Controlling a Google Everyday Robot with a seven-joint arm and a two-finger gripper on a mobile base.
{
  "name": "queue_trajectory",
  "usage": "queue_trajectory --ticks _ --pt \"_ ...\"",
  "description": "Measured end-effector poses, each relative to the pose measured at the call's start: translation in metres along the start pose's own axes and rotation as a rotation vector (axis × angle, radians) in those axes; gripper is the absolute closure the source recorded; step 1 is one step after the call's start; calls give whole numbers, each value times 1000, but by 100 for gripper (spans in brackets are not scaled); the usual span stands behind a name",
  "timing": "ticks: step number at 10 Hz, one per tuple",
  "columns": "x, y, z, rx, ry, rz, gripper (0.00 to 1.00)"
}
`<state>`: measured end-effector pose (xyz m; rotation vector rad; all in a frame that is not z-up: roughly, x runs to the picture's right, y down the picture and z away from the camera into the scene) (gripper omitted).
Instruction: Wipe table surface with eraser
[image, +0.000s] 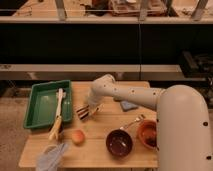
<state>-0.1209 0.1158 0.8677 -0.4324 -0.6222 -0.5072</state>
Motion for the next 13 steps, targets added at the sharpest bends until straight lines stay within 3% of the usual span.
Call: queue_trajectory --ticks 2,4,10,13 --pt "-15 8 0 -19 -26 -21 100" --pt "-14 24 -10 -36 -26 -20 100" --pt "48 112 -69 -110 60 57 100" --pt "84 128 -81 -108 129 135 100"
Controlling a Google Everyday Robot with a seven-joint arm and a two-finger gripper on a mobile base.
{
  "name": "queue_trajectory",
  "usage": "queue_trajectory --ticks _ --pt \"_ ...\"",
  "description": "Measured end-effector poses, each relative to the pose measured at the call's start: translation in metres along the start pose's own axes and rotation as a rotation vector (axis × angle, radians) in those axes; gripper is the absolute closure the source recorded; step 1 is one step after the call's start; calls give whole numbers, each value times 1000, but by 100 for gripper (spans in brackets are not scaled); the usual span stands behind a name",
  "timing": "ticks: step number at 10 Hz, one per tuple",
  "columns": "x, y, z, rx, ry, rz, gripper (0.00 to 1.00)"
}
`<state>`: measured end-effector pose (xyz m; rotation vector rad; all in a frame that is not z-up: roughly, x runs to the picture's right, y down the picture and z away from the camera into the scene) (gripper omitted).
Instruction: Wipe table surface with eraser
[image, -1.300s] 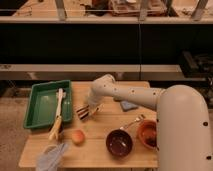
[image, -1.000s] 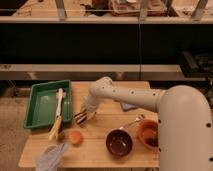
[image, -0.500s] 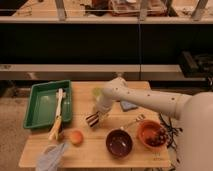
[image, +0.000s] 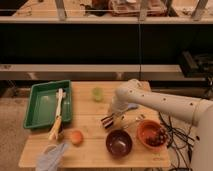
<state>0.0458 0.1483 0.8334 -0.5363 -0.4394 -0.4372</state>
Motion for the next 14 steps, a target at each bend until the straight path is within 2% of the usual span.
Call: queue_trajectory --ticks 1,3,5,8,10,13,14 --pt "7 -7 1 9 10 11 100" --pt "17 -36 12 30 18 19 100" --pt "5 -58 25 43 12 12 100" --pt "-45 -102 46 72 -24 -29 100" --pt "-89 -120 58 70 -73 -91 100" --pt "-135 -111 63 47 -137 -157 100" --pt "-140 -105 61 39 -145 -159 100"
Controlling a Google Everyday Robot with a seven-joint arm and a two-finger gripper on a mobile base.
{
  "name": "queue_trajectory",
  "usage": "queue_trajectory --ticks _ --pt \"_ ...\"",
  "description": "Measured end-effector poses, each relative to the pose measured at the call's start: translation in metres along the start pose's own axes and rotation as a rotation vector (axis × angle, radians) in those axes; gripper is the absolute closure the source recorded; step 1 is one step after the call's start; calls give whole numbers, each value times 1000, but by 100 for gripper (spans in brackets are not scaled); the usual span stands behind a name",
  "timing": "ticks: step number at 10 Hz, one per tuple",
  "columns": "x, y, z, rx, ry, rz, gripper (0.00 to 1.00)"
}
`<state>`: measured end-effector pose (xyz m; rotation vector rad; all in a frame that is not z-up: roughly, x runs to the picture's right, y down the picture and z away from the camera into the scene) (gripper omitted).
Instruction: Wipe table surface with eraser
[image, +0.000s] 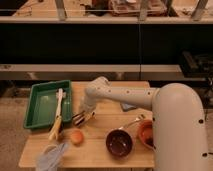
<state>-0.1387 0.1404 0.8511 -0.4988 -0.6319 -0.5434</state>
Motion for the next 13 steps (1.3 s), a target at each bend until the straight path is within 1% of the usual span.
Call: queue_trajectory --ticks 1,2,4,7,8,9,10,11,12,13 --pt "-2 4 -3 -3 -4 1 100" --pt "1 14 -11 -7 1 10 100" --pt "14 35 -29 -12 21 39 100" --pt "54 88 -63 -38 69 105 100" --pt "73 108 -74 -48 94 139 100" --pt "85 119 -81 -48 107 160 100" --pt "99 123 -87 -38 118 177 100" --pt "109 123 -89 -28 121 187 100" --pt "120 117 -90 -12 123 194 100" --pt "125 110 -89 -1 123 195 100"
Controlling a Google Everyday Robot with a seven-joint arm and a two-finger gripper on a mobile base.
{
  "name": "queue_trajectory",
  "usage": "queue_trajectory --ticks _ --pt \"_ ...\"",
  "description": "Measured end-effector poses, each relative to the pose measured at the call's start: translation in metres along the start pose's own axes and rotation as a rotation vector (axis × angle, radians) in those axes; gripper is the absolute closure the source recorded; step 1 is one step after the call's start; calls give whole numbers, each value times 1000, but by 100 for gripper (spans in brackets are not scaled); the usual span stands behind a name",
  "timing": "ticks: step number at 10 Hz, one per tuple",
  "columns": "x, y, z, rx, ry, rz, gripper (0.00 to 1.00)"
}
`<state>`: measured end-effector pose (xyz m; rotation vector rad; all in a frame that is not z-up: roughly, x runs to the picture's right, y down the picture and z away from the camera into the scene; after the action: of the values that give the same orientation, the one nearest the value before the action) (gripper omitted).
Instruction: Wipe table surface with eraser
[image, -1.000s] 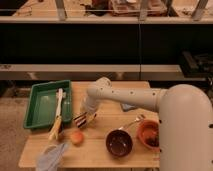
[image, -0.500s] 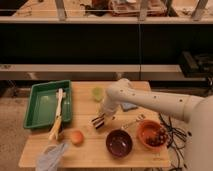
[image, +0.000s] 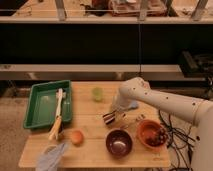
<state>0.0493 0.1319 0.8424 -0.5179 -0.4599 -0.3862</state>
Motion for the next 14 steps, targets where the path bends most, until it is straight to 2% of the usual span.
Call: queue_trajectory --ticks 2,4,8,9,12,14 --pt "-4 -19 9 15 -7 -10 100" --pt "-28 -49 26 30 -20 -29 100" --pt "-105 -104 58 55 -74 -111 100" --pt "-133 -115 69 52 -97 -143 100" --pt "-163 -120 79 41 -119 -167 100" --pt "-169 -114 74 37 -120 -170 100"
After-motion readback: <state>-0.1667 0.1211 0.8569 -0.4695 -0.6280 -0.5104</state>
